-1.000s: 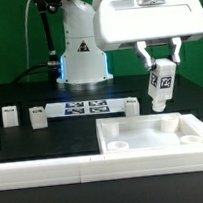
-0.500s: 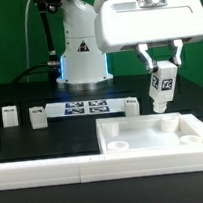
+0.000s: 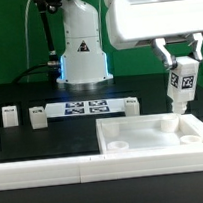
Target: Assemble one leg
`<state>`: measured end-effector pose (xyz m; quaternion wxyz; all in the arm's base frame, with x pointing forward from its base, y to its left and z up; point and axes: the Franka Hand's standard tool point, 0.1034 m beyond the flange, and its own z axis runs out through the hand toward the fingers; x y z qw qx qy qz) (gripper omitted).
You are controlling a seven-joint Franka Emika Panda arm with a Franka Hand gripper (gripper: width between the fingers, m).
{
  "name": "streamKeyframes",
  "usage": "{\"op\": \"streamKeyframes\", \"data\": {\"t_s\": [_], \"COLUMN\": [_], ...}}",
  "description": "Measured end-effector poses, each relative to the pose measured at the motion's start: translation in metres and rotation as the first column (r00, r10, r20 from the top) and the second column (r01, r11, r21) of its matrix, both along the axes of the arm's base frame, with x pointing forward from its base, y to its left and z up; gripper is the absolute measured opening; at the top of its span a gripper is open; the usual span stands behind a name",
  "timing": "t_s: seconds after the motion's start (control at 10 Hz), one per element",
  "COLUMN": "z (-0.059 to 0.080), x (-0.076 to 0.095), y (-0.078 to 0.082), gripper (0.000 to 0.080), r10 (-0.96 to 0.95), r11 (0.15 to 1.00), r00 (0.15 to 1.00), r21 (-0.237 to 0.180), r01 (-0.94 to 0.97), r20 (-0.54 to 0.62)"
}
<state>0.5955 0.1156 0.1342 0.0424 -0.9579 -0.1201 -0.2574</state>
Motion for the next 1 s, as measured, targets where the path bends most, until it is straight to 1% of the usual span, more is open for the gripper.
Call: {"op": "streamKeyframes", "data": {"t_s": [0.1,0.2,0.3,0.4,0.5,0.6,0.8,0.9,1.0], "z": [-0.005,-0.011,-0.010,-0.008,-0.012,-0.012,-0.017,-0.016,-0.018], "x": [0.007,0.012,0.014,0.015,0.013,0.013,0.022,0.027,0.029], "y": [0.000,0.002,0.002,-0.001,-0.001,-0.001,-0.002,-0.002,-0.001], "gripper": [0.0292,0.0292,0.0292,0.0292,0.0292,0.0292,0.0292,0.0292,0.0292], "r10": [-0.004,-0.004,-0.005,-0.013,-0.010,-0.010,-0.015,-0.016,-0.017], "r11": [1.000,1.000,1.000,1.000,1.000,1.000,1.000,1.000,1.000], "r00": [1.000,1.000,1.000,0.996,0.998,0.998,0.997,0.997,0.997], "r21": [0.005,0.008,0.009,0.012,0.010,0.010,0.013,0.016,0.017], "r01": [0.003,0.003,0.005,0.012,0.010,0.010,0.014,0.015,0.016], "r20": [0.030,0.019,0.029,0.088,0.069,0.070,0.071,0.077,0.077]}}
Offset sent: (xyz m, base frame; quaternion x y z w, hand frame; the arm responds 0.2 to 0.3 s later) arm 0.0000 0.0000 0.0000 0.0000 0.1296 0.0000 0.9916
